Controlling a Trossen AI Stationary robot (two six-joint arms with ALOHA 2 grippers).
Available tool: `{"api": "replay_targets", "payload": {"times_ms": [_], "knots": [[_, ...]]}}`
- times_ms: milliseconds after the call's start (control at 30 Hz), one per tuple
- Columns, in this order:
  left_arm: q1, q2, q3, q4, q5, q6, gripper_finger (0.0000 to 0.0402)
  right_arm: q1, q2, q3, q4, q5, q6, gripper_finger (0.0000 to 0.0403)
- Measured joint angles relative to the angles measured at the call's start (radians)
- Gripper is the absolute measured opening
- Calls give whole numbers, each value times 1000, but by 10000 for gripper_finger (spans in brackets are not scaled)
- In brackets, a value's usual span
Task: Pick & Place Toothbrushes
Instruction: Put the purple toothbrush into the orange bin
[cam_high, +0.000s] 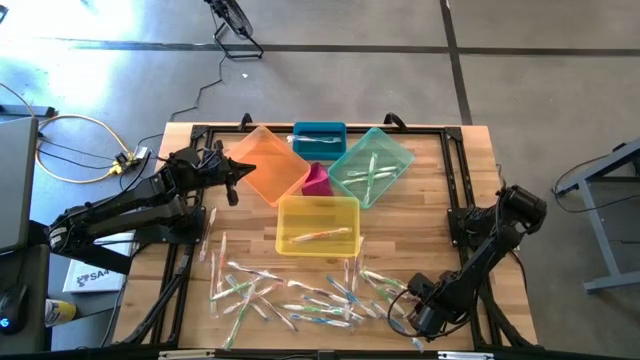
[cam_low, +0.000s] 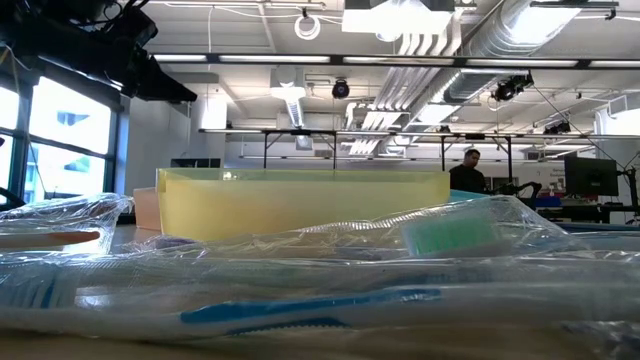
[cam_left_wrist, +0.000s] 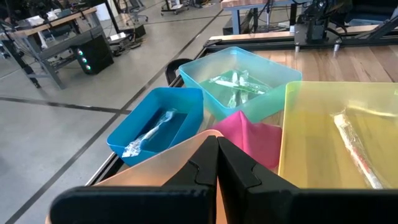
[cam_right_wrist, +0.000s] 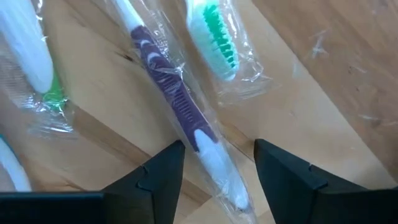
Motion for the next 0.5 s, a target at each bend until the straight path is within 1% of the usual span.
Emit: {"api": "replay_targets", "payload": {"times_ms": [133, 500], "knots": [[0, 0, 0, 0, 0, 0, 0, 0, 1, 0, 5, 4, -10, 167], [0, 0, 0, 0, 0, 0, 0, 0, 2, -1, 31, 5, -33, 78]]}}
